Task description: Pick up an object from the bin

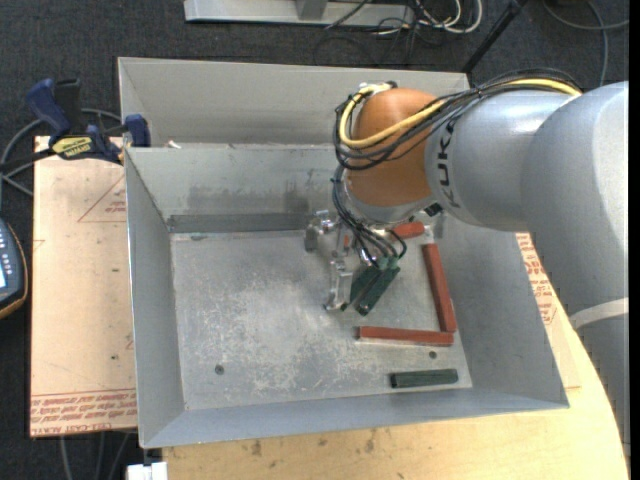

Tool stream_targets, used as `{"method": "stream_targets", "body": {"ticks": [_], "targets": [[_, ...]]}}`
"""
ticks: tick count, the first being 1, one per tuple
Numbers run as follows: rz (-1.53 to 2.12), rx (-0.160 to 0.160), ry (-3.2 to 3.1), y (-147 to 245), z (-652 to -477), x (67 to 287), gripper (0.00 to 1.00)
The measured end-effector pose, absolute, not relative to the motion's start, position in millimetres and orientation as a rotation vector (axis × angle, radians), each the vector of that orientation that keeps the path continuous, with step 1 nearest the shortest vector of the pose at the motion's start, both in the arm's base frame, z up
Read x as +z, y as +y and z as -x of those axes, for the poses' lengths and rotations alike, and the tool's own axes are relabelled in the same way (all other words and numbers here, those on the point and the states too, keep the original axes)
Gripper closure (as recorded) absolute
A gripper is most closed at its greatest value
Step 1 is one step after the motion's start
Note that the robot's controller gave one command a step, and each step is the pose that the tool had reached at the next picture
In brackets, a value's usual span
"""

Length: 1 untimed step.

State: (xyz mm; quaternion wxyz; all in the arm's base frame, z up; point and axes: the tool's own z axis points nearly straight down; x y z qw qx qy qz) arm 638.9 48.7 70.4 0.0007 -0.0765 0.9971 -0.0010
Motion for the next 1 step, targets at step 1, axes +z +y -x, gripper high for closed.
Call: {"method": "stream_targets", "body": {"ticks": [1], "targets": [[0.386, -0.005, 3.119, -48.2, -599.4, 70.0, 0.0]]}}
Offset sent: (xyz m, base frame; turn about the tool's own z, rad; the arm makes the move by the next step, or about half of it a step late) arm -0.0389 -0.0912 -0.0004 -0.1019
